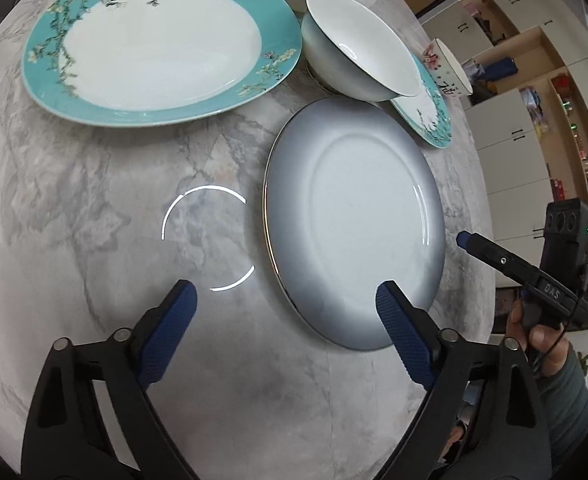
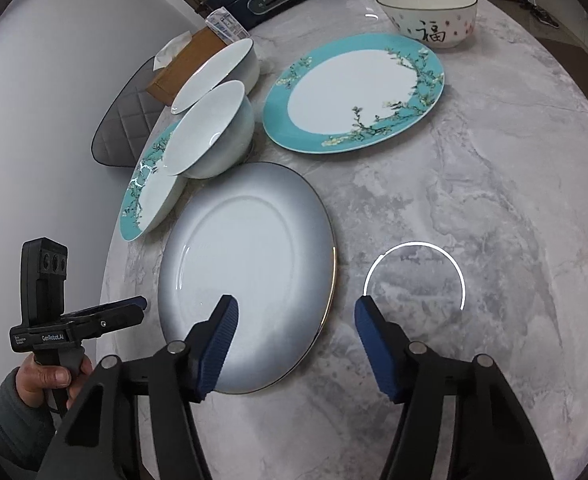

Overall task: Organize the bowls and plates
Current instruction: 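Lower the right gripper to the grey-rimmed plate rim and close on it, then lift the grey-rimmed plate on edge with the right gripper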

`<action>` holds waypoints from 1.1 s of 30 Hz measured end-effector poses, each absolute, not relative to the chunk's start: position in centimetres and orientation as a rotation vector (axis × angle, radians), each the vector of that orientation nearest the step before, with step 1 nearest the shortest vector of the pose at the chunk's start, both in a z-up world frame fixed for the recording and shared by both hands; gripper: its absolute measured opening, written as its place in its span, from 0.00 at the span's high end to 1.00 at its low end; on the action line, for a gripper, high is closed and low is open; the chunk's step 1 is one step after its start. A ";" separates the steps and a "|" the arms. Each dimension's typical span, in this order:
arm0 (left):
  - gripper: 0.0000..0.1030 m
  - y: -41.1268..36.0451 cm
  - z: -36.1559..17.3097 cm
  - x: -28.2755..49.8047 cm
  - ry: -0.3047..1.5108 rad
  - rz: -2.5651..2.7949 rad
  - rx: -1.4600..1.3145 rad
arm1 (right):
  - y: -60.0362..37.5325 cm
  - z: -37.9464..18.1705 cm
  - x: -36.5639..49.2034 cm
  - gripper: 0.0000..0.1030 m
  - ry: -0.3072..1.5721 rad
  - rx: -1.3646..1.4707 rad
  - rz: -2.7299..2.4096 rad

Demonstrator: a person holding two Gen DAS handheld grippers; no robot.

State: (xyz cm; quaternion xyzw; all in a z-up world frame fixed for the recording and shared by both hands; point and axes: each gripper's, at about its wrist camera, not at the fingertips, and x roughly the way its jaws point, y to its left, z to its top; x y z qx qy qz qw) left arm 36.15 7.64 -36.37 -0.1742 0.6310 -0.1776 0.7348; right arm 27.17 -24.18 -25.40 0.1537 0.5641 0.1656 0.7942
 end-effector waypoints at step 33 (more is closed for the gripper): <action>0.80 6.3 -36.3 38.2 1.423 -0.360 -0.322 | -26.1 -27.2 32.6 0.84 1.332 0.211 0.627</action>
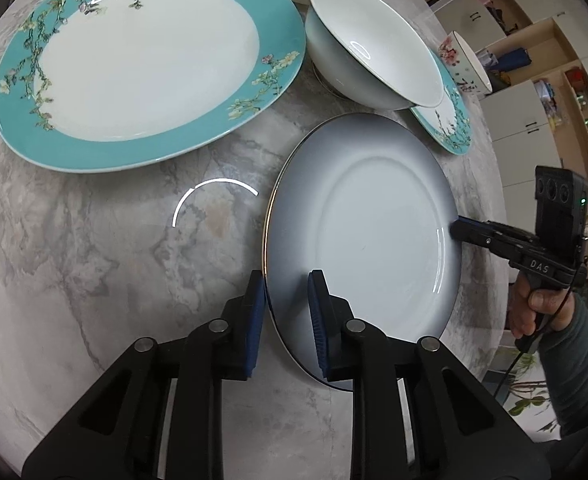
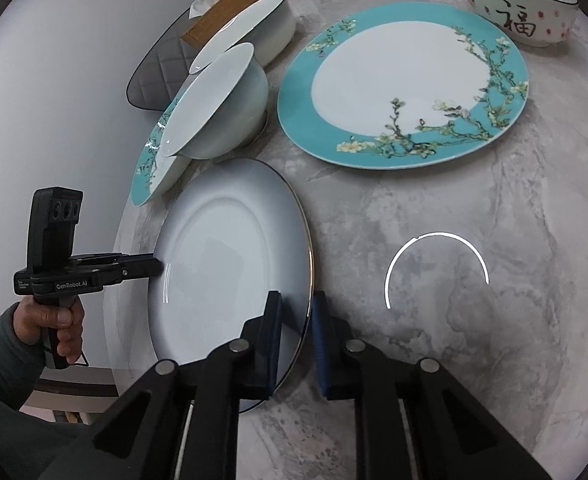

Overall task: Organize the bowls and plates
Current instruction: 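Lift the grey-rimmed plate on edge with the right gripper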

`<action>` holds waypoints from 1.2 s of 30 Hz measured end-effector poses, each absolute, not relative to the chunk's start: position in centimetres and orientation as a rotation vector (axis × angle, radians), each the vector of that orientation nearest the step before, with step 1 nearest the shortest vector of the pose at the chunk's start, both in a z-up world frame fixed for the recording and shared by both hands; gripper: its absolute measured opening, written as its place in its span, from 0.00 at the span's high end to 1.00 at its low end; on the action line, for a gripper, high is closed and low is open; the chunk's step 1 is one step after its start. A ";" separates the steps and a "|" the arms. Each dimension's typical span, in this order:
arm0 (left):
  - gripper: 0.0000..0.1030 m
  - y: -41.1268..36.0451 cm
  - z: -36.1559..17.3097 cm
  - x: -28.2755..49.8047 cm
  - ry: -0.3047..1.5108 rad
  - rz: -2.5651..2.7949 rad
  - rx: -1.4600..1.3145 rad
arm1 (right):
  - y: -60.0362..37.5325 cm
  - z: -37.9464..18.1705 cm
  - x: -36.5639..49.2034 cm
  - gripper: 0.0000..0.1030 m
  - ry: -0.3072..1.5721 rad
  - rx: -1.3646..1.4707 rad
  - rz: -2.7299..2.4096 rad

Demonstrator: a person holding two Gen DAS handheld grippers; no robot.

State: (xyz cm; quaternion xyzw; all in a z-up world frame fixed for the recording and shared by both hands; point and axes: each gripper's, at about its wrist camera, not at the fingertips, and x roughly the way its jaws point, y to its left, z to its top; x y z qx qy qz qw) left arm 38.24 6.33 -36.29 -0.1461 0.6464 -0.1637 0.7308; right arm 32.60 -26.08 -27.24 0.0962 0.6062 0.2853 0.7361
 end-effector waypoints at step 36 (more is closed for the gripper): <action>0.84 3.8 -32.2 36.3 1.433 -0.309 -0.334 | -24.6 -25.1 32.5 0.84 1.428 0.338 0.477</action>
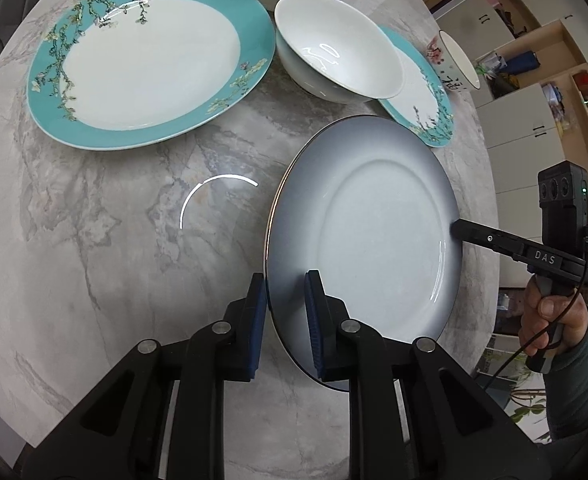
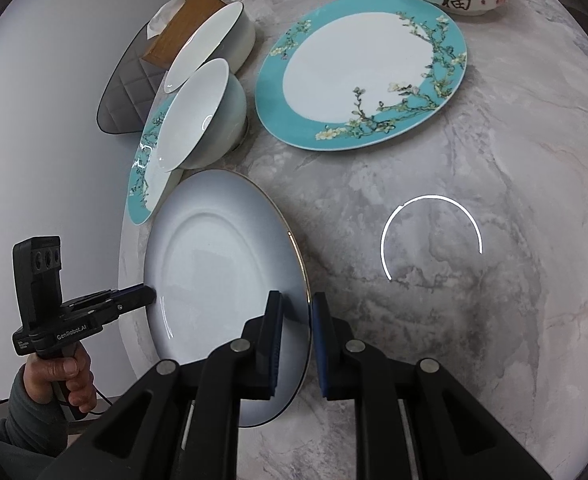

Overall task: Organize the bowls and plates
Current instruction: 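Lift the grey-rimmed plate on edge with the right gripper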

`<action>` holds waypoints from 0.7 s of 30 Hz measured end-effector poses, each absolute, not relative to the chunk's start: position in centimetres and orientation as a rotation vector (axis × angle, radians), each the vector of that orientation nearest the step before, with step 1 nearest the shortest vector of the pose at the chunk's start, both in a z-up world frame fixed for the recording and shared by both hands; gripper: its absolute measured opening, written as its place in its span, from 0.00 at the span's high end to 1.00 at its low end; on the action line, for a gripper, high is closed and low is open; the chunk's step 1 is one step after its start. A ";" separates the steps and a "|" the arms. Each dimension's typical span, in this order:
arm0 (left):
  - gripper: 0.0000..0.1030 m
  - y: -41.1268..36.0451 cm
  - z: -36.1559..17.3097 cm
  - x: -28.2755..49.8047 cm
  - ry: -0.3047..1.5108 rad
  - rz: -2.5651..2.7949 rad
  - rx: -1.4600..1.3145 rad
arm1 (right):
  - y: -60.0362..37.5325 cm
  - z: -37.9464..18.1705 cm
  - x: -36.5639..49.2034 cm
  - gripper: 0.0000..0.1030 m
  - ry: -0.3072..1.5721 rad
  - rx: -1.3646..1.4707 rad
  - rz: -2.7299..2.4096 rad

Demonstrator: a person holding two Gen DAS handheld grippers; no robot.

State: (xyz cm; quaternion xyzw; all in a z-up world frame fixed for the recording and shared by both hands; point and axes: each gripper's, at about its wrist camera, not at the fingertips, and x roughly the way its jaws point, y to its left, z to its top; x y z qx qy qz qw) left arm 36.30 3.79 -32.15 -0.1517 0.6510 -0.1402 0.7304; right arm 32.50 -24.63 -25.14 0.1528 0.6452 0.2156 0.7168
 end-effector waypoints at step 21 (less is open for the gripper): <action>0.84 3.8 -30.0 27.7 1.425 -0.318 -0.338 | -24.9 -21.6 23.7 0.84 1.427 0.324 0.448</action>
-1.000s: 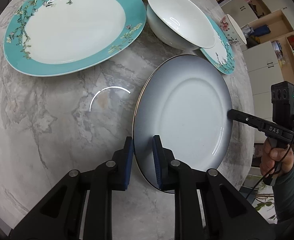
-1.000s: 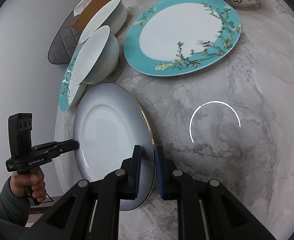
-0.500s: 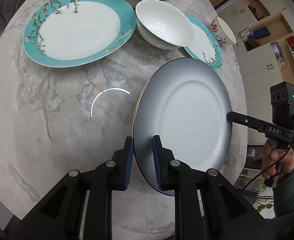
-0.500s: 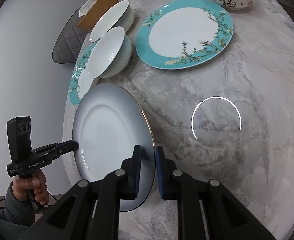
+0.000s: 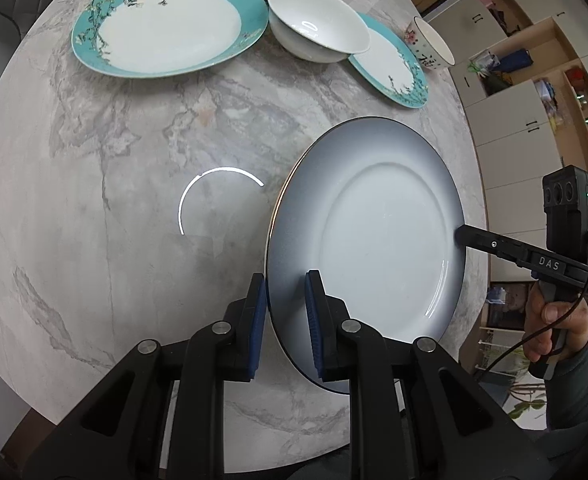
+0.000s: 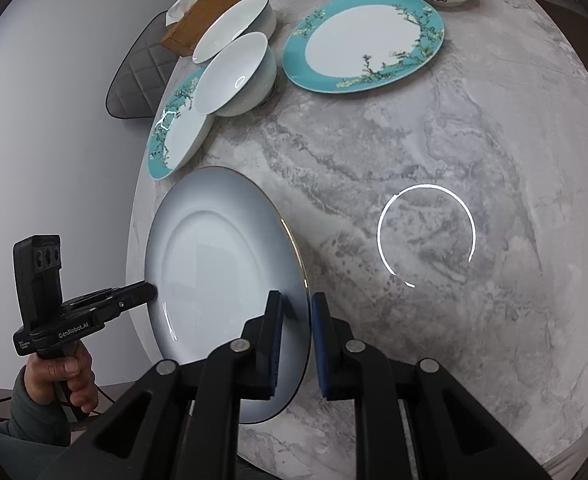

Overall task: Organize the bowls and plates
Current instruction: 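Lift the grey-rimmed plate on edge with the right gripper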

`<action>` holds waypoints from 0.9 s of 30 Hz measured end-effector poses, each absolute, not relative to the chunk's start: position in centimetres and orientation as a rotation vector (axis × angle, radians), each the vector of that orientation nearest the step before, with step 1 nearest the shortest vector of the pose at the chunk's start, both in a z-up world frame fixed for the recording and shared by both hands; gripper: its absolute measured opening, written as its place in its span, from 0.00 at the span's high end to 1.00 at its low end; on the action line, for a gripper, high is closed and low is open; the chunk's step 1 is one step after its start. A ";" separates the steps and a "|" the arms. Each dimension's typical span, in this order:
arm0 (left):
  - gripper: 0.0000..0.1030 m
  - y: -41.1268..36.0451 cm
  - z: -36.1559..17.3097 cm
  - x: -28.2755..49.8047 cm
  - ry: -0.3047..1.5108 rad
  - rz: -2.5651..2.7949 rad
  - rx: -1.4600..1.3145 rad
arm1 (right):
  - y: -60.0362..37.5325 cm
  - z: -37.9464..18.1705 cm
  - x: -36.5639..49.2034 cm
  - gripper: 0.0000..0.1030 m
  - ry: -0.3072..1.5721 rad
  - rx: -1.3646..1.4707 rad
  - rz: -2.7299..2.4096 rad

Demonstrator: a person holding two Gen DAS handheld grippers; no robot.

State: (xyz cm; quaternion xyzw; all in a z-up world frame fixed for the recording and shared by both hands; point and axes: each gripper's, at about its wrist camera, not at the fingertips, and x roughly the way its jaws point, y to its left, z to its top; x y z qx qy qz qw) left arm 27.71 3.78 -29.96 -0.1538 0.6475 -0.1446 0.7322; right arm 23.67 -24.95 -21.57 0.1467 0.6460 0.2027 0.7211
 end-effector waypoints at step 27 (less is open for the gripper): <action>0.83 3.3 -36.3 29.8 1.425 -0.327 -0.276 | -24.9 -27.4 23.3 0.82 1.452 0.346 0.340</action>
